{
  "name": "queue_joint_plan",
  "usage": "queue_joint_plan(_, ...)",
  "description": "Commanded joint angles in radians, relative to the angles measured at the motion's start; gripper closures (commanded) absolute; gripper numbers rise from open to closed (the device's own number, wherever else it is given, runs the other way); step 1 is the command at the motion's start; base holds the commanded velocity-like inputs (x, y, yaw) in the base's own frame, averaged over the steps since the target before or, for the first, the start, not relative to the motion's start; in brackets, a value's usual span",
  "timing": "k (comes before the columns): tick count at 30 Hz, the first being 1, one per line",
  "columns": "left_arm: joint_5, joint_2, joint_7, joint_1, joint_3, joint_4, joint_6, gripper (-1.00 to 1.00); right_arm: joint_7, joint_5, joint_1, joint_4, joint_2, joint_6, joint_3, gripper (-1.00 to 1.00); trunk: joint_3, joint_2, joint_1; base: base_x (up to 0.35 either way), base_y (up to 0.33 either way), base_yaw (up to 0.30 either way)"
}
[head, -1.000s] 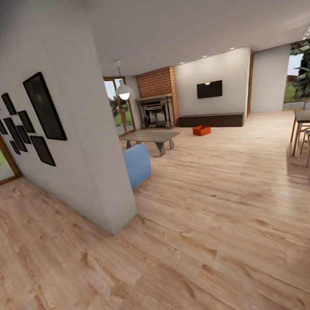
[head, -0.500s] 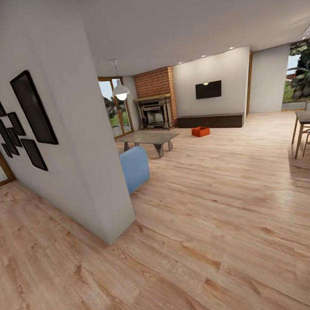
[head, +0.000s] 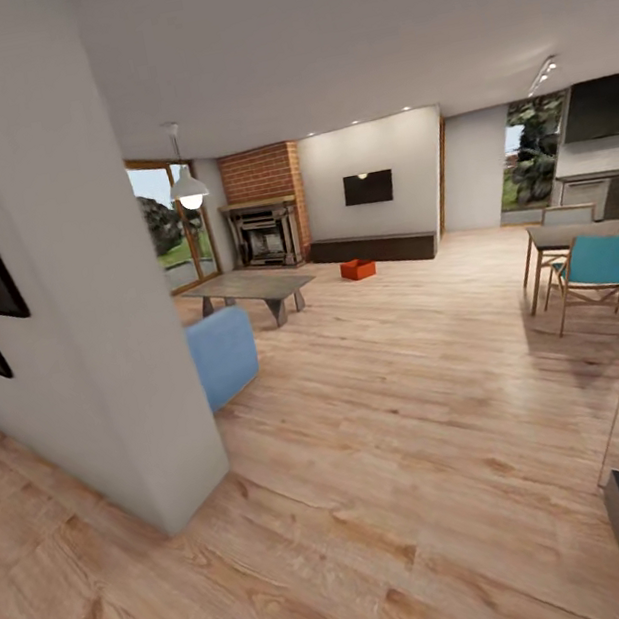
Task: Move the two storage containers from the living room to the garage. In the garage, place one container on the floor and stack the other container on top of it (either order is fine).
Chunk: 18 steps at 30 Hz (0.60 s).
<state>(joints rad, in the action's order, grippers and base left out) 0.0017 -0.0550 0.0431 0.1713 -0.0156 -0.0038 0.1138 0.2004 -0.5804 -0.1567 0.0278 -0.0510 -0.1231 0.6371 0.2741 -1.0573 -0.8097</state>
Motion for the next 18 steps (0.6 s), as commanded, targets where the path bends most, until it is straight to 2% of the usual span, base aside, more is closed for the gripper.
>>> queue_joint_plan(1, 0.000, 0.000, 0.003, 0.001, -0.001, 0.001, 0.003, -1.00, 0.001, -0.009, -0.001, 0.003, -0.001, -0.005, 0.008, -1.00, 0.001, -0.001, -0.001, 0.322, 0.000, -0.294)
queue_joint_plan(9, 0.000, 0.000, 0.003, 0.001, -0.001, 0.001, 0.003, -1.00, 0.001, -0.010, -0.001, 0.003, 0.000, -0.004, 0.007, -1.00, 0.001, -0.001, -0.001, 0.322, 0.000, -0.261)
queue_joint_plan(18, 0.000, 0.000, 0.003, 0.001, -0.001, 0.001, 0.003, -1.00, 0.003, -0.017, -0.001, 0.003, 0.000, -0.004, 0.009, -1.00, 0.001, -0.001, -0.001, 0.322, 0.000, -0.024)
